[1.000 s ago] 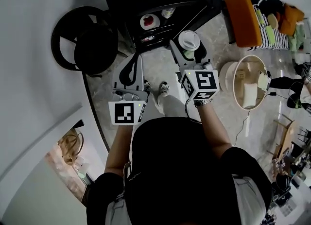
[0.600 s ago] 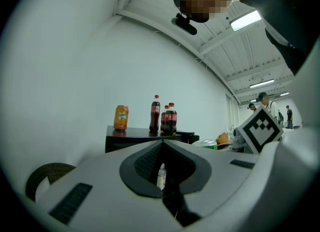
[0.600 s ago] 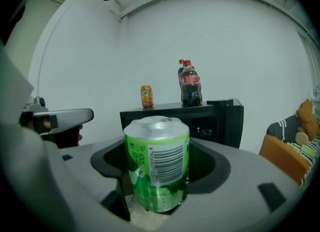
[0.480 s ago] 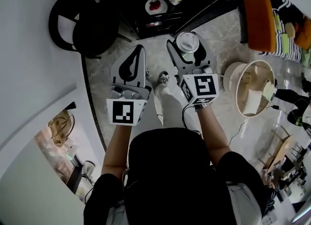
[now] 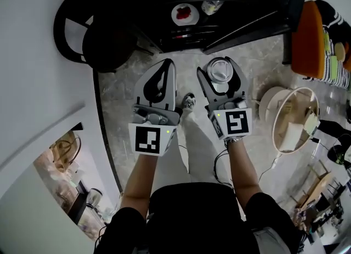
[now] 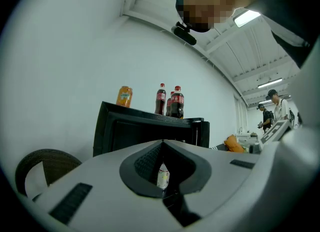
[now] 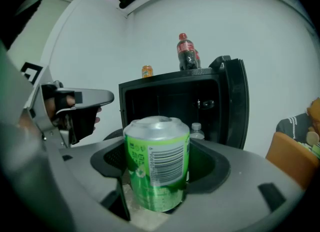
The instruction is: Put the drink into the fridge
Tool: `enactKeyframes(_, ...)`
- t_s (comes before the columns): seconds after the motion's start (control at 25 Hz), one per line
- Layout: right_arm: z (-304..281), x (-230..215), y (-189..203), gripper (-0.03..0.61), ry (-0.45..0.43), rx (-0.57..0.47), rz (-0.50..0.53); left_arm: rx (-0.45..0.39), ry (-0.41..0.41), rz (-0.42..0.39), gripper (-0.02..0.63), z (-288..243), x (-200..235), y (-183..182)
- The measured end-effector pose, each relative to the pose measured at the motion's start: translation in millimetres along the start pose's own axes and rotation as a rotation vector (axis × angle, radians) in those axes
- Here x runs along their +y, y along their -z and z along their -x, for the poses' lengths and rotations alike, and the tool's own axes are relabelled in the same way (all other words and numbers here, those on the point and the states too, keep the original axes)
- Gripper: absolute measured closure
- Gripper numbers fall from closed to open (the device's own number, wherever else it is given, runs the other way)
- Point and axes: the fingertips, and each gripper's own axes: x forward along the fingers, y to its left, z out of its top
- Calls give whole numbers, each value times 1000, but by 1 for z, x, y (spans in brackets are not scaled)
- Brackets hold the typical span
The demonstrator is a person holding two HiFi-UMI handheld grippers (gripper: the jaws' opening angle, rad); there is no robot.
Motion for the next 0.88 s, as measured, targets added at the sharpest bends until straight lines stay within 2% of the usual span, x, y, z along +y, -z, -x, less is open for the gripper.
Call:
enactKeyframes(0.24,-10,6,38,247,-50,-20,35,-15,3,-2,604,-7,9,33)
enactKeyframes(0.68,-37,-4,113,248,-71,79,-1,21,11,-31,604,-10,19,101)
enactKeyframes(0.88,-60,-6,121,247,-100,93,-10,24,6,-13,604,-19,25,115)
